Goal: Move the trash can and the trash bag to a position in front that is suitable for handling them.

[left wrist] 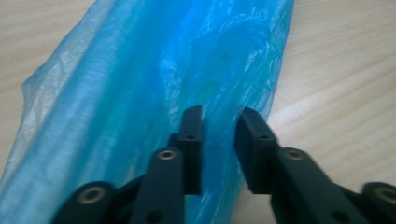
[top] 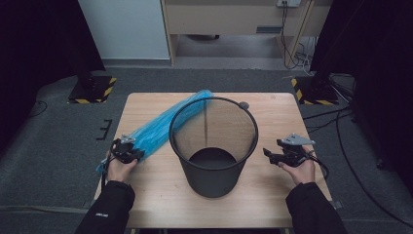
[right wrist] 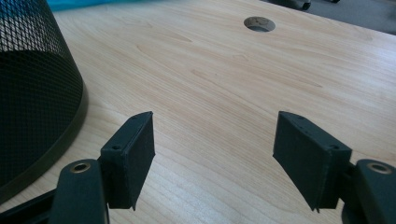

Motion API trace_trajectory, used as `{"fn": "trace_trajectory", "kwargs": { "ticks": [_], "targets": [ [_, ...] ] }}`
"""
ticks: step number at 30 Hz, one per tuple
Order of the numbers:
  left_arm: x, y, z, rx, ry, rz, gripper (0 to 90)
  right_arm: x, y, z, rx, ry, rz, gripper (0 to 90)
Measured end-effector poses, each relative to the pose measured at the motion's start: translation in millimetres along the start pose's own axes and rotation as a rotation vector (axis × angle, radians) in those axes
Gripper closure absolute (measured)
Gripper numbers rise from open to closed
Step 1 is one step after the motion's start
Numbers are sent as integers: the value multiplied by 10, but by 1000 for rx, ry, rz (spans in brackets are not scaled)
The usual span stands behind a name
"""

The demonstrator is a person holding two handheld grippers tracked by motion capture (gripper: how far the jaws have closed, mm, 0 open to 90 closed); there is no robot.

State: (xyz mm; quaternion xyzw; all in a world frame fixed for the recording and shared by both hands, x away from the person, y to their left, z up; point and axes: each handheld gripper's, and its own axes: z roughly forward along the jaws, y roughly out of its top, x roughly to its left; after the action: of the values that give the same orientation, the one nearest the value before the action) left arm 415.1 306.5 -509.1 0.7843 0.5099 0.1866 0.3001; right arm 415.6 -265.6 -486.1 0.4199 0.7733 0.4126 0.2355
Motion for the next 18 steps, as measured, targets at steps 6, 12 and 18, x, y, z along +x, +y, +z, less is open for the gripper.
{"fn": "trace_trajectory", "kwargs": {
  "ticks": [6, 12, 18],
  "targets": [
    [-119, -140, -242, 14, -52, -28, 799, 6, -19, -8, 10, 6, -5, 285],
    [-262, 74, -572, -196, -63, -74, 384, 3, -13, 17, 9, 2, 10, 268],
    [-241, 470, -197, -247, -52, -61, 285, -24, -27, 59, 25, -9, 12, 265]
  ]
}}
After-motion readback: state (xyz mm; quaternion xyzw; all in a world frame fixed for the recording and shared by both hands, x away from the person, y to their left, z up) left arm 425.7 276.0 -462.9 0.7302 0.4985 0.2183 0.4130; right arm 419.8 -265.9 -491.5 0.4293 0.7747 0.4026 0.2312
